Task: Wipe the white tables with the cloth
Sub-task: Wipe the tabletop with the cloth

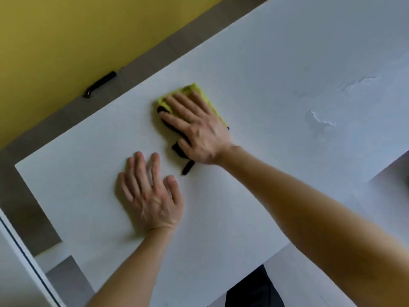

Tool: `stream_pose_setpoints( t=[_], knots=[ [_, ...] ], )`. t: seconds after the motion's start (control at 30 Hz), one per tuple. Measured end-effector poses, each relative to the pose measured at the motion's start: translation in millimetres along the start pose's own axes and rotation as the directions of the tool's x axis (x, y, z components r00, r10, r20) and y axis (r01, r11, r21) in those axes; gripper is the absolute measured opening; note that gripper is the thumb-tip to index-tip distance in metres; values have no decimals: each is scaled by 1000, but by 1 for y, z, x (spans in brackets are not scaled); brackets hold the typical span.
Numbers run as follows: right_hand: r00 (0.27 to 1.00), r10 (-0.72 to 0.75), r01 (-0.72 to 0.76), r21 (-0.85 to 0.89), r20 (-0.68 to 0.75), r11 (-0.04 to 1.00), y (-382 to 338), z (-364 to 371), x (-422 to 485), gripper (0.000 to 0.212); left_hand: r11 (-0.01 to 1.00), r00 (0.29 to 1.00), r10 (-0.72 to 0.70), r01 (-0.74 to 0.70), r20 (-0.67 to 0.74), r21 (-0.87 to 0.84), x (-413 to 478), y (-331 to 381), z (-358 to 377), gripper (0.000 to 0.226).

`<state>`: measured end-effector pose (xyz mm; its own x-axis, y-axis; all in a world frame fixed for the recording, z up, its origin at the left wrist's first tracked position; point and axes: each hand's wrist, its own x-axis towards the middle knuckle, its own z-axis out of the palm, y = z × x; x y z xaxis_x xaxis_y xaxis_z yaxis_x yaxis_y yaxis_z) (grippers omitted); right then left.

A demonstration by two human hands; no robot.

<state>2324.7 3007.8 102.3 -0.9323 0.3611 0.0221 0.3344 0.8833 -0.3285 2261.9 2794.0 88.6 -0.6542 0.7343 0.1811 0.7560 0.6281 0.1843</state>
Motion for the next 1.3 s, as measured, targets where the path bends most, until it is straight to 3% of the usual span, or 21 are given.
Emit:
stream_pose_setpoints(
  t=[0.07, 0.13, 0.23, 0.3, 0.33, 0.4, 0.47, 0.53, 0.6, 0.7, 0.77, 0.83, 0.9, 0.97, 1.03, 1.07, 1.13, 1.17, 1.23, 1.27, 1.3],
  knots=[
    [948, -304, 301, 46, 93, 952, 2, 0, -7, 71, 1000, 1000, -5, 5, 0, 3, -1, 1, 0, 56],
    [955, -295, 293, 54, 27, 955, 50, -13, -13, 67, 1000, 1000, 1, -1, -8, -1, -1, 1, 1, 55],
    [981, 154, -159, -33, -116, 987, 131, -43, -31, 67, 1000, 1000, 13, -13, -16, -1, -1, -1, 3, 55],
    [879, 445, -457, -30, -172, 889, 134, -48, -35, 71, 1000, 1000, 13, -13, -12, 6, -1, -1, 4, 55],
    [846, 492, -504, -2, -206, 864, 115, -41, -34, 73, 1000, 1000, 11, -11, -11, 3, -2, -2, 4, 55],
    [904, 380, -379, 47, -196, 924, 48, -19, -42, 75, 1000, 1000, 14, -14, -22, -6, -2, -2, 5, 55],
    [998, 49, -46, 73, -38, 996, -18, 0, -69, 72, 1000, 999, 19, -19, -28, -4, -2, -4, 6, 54],
    [963, -253, 242, 119, 88, 963, -27, 2, -88, 69, 1000, 999, 24, -24, -21, -9, -3, -5, 7, 54],
    [956, -288, 282, 92, 57, 955, 16, -6, -85, 64, 1000, 999, 24, -24, -26, 2, -3, -5, 8, 54],
    [983, 129, -129, 10, -131, 992, 93, -29, -72, 66, 999, 998, 39, -39, -39, 17, -2, -7, 11, 53],
    [864, 450, -459, 16, -226, 888, 95, -29, -70, 69, 999, 998, 42, -41, -39, 25, -3, -8, 12, 53],
    [762, 576, -582, 75, -297, 810, 44, -13, -73, 73, 999, 998, 48, -47, -43, 24, -4, -9, 12, 53],
    [889, 402, -391, 97, -220, 915, -21, 3, -92, 74, 998, 997, 60, -59, -44, 30, -4, -11, 13, 53],
    [1000, 22, -20, 104, -18, 994, -59, 11, -125, 72, 998, 998, 57, -56, -29, 27, -4, -12, 14, 55],
    [970, -234, 224, 127, 70, 966, -32, 3, -144, 66, 998, 999, 51, -50, -18, 25, -3, -11, 13, 55],
    [973, -225, 219, 105, 50, 970, -6, -1, -146, 62, 998, 998, 50, -50, -25, 25, -2, -10, 13, 55],
    [998, 31, -29, 29, -61, 999, 45, -13, -143, 62, 999, 998, 43, -42, -43, 16, -2, -8, 14, 54],
    [968, 211, -213, 2, -138, 977, 60, -20, -140, 63, 999, 998, 35, -35, -48, 13, -2, -7, 15, 54],
    [814, 523, -534, 27, -253, 845, 52, -19, -129, 70, 1000, 999, 24, -23, -46, 14, -2, -6, 14, 55],
    [742, 609, -621, 56, -280, 782, 28, -13, -125, 73, 1000, 999, 23, -22, -41, 13, -2, -6, 12, 55],
    [723, 632, -638, 82, -278, 766, -3, -5, -124, 75, 1000, 999, 26, -25, -38, 15, -1, -5, 11, 55]
  ],
)
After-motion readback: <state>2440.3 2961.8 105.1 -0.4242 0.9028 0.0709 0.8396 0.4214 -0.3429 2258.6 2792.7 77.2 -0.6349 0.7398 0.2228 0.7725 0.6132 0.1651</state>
